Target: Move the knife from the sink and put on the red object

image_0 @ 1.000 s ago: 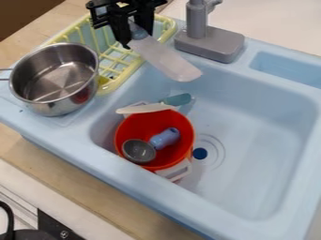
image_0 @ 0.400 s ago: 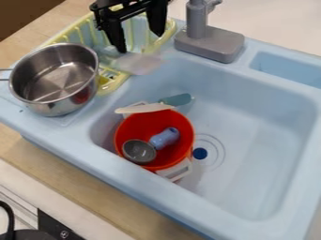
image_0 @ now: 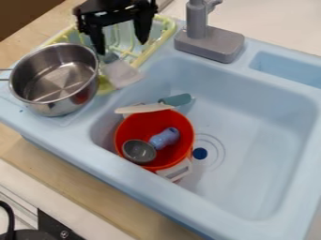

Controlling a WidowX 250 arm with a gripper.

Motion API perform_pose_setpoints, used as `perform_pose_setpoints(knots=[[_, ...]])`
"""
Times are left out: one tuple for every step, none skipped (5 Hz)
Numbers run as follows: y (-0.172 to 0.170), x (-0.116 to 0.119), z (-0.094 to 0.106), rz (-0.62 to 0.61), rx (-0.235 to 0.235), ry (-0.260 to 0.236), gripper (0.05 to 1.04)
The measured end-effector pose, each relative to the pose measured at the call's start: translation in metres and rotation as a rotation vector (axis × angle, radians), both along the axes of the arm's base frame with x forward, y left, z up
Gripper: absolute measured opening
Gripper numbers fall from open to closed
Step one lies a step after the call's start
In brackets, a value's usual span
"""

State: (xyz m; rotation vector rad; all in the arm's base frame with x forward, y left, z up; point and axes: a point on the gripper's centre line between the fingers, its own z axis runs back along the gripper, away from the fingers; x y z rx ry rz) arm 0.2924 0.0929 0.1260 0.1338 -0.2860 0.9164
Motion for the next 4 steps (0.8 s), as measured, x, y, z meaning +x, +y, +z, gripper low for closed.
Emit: perform_pose_setpoints(knots=[[0.007, -0.003, -0.002, -0.196, 0.064, 0.003, 0.997], [0.011, -0.004, -0.001, -0.389, 0.078, -0.023, 0.997], [-0.034, -0.01, 0.038, -0.563, 0.141, -0.161, 0.997], [-0.065, -0.019, 0.049, -0.686, 0.157, -0.202, 0.997]])
